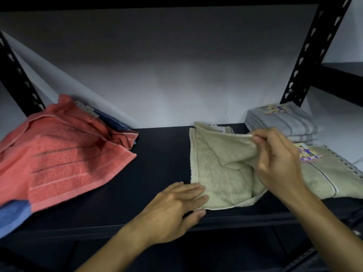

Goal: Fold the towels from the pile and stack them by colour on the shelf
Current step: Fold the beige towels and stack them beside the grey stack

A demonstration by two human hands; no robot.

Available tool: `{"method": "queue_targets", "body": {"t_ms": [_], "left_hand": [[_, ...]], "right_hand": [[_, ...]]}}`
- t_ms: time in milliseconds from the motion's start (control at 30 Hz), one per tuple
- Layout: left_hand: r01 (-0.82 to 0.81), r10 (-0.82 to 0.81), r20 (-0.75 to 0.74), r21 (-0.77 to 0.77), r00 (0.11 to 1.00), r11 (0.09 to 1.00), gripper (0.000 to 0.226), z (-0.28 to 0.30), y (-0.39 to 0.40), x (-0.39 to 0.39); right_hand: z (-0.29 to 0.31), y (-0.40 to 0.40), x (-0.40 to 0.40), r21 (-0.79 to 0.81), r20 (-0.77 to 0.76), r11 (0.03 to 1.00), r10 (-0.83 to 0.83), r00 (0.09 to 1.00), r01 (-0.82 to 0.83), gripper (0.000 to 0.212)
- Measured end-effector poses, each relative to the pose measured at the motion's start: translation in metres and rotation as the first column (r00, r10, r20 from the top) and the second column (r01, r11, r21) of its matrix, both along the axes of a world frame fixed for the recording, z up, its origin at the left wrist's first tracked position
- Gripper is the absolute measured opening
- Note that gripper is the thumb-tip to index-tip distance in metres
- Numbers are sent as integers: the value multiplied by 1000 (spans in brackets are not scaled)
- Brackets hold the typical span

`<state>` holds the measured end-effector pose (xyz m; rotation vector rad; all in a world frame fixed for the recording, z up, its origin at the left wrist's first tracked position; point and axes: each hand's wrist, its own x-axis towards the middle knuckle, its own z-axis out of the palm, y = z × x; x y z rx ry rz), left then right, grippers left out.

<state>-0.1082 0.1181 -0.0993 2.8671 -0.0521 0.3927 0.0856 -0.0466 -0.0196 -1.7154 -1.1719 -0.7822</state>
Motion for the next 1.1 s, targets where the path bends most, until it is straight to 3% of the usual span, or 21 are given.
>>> {"method": "queue_targets", "body": {"t_ms": [67,167,267,333,467,600,767,900,1100], "left_hand": [[-4,4,-10,-12,1000,1000,50,-1,0,0],[5,-5,-26,-20,1000,1000,52,2,0,-1],[15,-18,-37,-57,999,998,56,6,2,-3],[1,-2,-3,-125,1000,992,55,9,7,-6],[-52,59,29,-203,998,978,50,14,25,-6],[-79,74,-37,-168,997,983,50,22,35,8],[-92,74,-129,-133,989,987,60,28,38,25],[-115,101,-99,-153,990,982,66,20,41,24],[-147,124,-121,-200,985,969,74,16,45,23]], "right_hand": [[2,0,-3,-39,85,999,7,996,-3,28],[-9,-1,-19,-290,182,952,152,971,-95,35],[-36,0,-35,-603,280,796,264,923,-45,35],[-51,0,-43,-708,228,705,294,928,-50,39],[-57,-2,-49,-695,117,706,292,949,-131,13],[-54,-2,-53,-698,87,707,244,966,-116,31],[-58,0,-54,-603,77,788,210,975,-122,19],[-54,3,-65,-490,60,863,173,983,-122,19],[-64,6,-75,-617,164,785,197,967,-55,32]]}}
